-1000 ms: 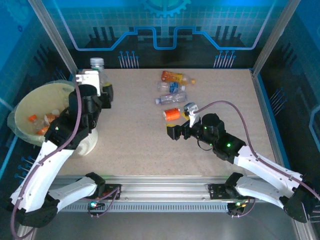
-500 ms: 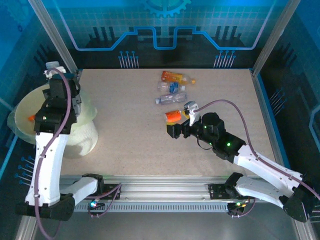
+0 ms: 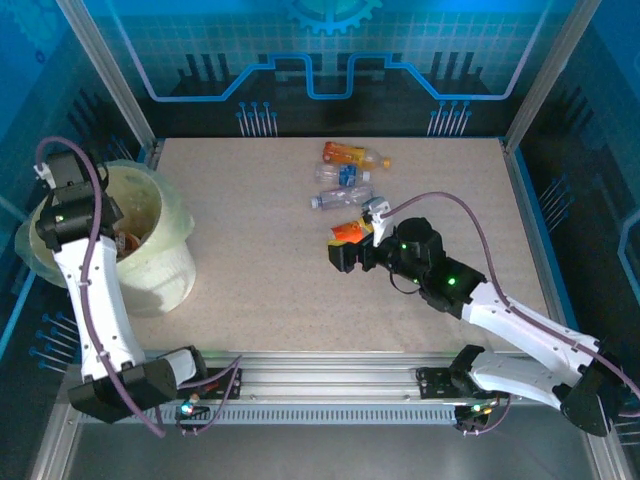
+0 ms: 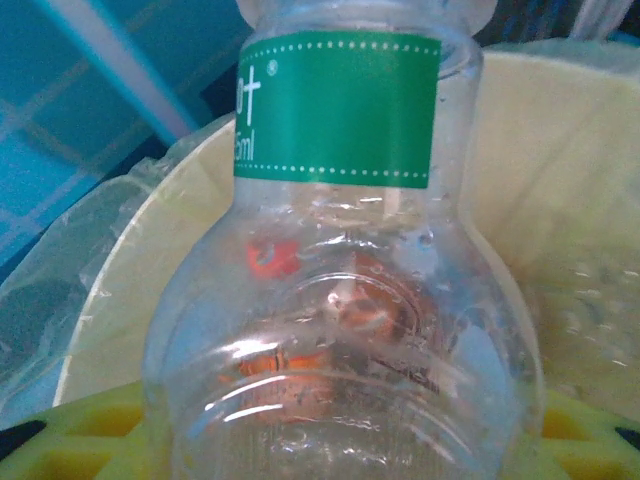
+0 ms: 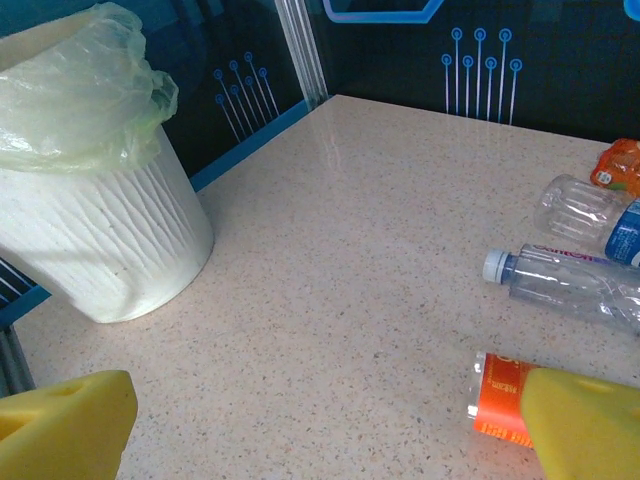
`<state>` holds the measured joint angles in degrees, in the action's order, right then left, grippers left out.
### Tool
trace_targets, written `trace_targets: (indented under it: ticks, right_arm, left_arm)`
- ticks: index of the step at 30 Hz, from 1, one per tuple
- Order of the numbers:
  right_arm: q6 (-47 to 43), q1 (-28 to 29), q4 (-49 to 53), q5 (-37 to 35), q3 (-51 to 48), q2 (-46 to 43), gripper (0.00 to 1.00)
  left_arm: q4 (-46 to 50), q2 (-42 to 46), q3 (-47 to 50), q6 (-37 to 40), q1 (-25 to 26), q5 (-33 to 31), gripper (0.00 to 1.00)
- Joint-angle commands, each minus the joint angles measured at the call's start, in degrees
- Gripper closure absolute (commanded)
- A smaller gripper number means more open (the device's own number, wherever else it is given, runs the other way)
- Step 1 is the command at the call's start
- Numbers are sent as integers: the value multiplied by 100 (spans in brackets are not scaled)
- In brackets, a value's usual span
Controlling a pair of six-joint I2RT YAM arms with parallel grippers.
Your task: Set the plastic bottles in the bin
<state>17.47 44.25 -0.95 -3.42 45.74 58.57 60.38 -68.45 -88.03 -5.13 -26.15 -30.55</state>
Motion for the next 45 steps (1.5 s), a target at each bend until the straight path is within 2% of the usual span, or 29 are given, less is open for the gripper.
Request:
trace_targets:
  ticks: [1, 3, 8, 10, 17, 22, 25, 29, 31, 32, 35, 39, 42, 45]
  right_arm:
    - [-178, 82, -37, 106, 249, 64, 0]
    - [-209, 84, -23, 120, 290, 97, 0]
    - [-94, 77, -15, 78, 304, 164, 0]
    - [-12, 80, -32, 23, 278, 173, 0]
    - [228, 79, -11, -383, 196, 168, 0]
    - [818, 48, 69, -1166, 96, 173, 0]
    - [1259, -98, 209, -1326, 58, 197, 0]
    - [1978, -309, 548, -1683, 19, 292, 0]
    - [2244, -503, 755, -1535, 58, 354, 0]
    - [2389, -635, 917, -1374, 120, 410, 0]
    - [2746, -918, 1234, -1007, 291, 557, 0]
    - [2893, -1051, 1421, -953, 400, 693, 0]
    - [3069, -1168, 1444, -776, 411, 782, 0]
    - [3376, -1263, 1731, -974, 436, 881, 0]
  left_arm:
    - [176, -216, -30, -379, -474, 125, 36]
    - [187, -337, -72, -455, -598, -26, 30]
    - [167, -426, -222, -513, -608, 89, 17]
    - [156, -407, -278, -555, -604, 221, 11]
    - [95, -204, -421, -677, -584, 836, 1]
    - [-16, 125, -451, -736, -584, 1886, 1]
    - [-105, 324, -431, -879, -576, 2470, 1]
    - [-355, 532, -302, -1366, -485, 3684, 1]
    - [-706, 638, -128, -1631, -293, 4756, 1]
    - [-899, 694, -48, -1790, -59, 4956, 1]
    - [-1269, 839, 117, -2041, 717, 4891, 1]
    - [-2099, 1002, 648, -2695, 1322, 5274, 1]
    - [-2767, 1096, 1119, -3062, 1607, 5720, 1]
    - [-2984, 1132, 1446, -3083, 1640, 6028, 1]
